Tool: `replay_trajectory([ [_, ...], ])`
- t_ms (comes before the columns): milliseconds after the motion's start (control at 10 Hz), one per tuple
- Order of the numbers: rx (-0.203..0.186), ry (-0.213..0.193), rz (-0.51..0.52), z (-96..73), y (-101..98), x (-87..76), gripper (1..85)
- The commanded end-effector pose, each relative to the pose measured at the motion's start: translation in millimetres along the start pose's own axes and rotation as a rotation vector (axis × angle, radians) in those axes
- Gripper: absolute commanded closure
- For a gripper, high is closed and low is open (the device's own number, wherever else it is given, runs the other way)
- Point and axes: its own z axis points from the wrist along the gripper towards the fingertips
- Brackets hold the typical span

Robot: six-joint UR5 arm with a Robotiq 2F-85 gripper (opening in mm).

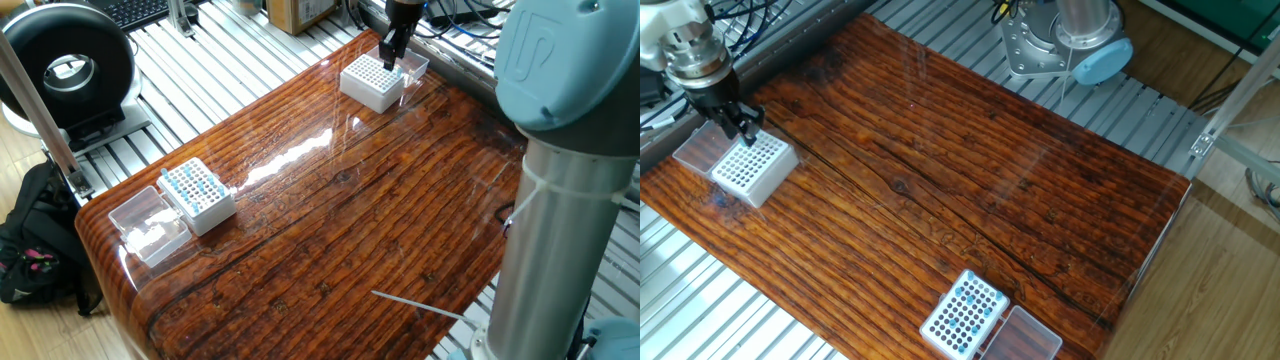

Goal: Transfer all medium pipette tips from one holder to another

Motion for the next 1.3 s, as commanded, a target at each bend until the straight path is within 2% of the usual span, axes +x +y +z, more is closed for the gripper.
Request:
replay_trajectory([
  [0,-0.007,-0.013,0.005,1.6,-0.6,-4.9,48.7],
  [400,-0.001,-0.011,0.005,4.6,-2.3,-5.9,52.3],
  [700,-0.012,-0.013,0.005,4.7,0.5,-6.2,54.0],
  [1200,-0.015,-0.004,0.011,3.4,1.7,-3.9,64.3],
])
